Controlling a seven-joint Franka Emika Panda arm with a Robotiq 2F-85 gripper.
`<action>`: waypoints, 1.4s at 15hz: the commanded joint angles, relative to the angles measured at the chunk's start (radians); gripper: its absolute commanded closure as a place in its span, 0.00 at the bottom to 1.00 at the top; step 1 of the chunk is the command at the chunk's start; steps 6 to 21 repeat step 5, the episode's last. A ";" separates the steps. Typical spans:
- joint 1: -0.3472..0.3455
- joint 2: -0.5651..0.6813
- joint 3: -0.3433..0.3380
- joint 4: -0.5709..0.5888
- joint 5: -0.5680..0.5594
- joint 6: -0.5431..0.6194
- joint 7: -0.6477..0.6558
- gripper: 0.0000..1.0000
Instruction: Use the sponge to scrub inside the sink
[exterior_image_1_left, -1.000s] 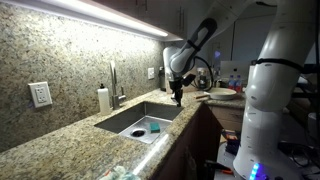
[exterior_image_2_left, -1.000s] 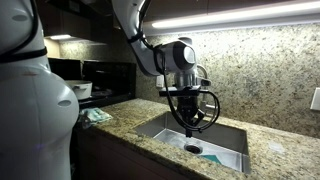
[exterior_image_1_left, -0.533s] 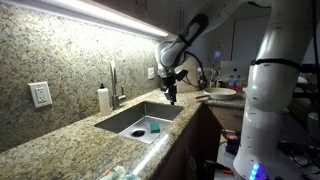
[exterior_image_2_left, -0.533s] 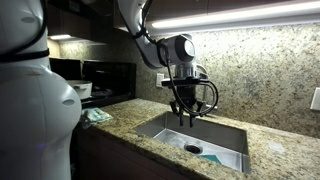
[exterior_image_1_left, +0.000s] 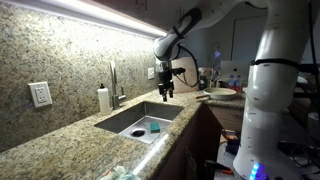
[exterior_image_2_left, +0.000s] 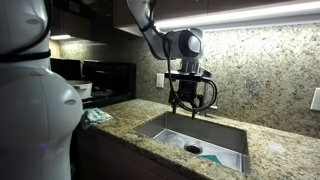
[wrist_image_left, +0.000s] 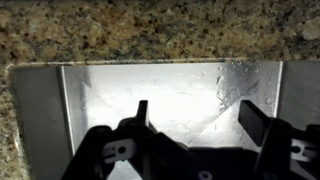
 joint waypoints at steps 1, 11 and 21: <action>-0.017 -0.017 -0.020 -0.094 0.081 0.135 -0.050 0.00; -0.014 0.000 -0.014 -0.074 0.053 0.111 -0.015 0.00; -0.014 0.000 -0.014 -0.074 0.053 0.111 -0.015 0.00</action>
